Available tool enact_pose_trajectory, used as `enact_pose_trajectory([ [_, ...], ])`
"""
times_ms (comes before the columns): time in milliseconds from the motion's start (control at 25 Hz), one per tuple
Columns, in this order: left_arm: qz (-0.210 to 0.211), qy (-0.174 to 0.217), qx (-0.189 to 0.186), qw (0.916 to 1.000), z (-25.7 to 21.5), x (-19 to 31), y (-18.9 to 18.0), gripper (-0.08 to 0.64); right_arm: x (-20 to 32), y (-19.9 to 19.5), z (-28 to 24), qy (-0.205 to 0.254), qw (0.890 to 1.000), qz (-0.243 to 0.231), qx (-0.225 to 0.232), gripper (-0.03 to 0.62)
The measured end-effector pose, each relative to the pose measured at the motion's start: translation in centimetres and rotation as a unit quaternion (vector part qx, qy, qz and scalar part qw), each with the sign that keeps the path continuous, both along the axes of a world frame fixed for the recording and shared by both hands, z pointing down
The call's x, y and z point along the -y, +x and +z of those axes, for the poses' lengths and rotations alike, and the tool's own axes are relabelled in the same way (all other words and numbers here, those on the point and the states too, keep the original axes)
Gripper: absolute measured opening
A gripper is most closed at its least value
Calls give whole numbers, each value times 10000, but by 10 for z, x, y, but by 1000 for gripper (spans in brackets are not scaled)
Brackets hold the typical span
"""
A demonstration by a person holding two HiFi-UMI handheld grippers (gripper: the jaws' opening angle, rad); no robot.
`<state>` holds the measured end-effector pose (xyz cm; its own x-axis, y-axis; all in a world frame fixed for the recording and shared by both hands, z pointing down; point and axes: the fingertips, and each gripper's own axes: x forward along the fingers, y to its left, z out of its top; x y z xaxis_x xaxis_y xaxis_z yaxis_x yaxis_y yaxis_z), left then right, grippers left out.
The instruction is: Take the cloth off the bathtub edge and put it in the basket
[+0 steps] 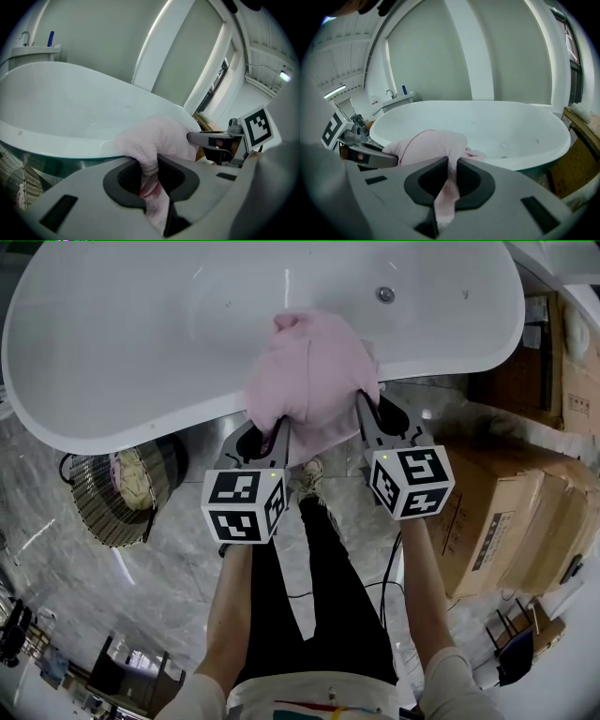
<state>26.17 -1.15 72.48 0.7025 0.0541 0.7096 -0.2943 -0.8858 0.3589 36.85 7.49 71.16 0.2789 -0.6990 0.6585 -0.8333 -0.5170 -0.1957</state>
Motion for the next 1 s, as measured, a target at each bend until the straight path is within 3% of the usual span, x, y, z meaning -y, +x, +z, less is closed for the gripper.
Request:
enact_pose_trajectory([
  [280,-51,92,-268,9996,-49,3,9,84,-1,5,-49,122,9997,167,-141,46],
  [600,13,434,-916,9948,-188,15,34,84,2,20,-187,535,9957,402,-646,46],
  [800,39,797,-1451,9862,-292,24,43,84,5,24,-292,888,9885,526,-1106,46],
  [1000,112,1180,-2043,9717,-399,26,41,84,4,19,-397,1374,9757,782,-1518,46],
])
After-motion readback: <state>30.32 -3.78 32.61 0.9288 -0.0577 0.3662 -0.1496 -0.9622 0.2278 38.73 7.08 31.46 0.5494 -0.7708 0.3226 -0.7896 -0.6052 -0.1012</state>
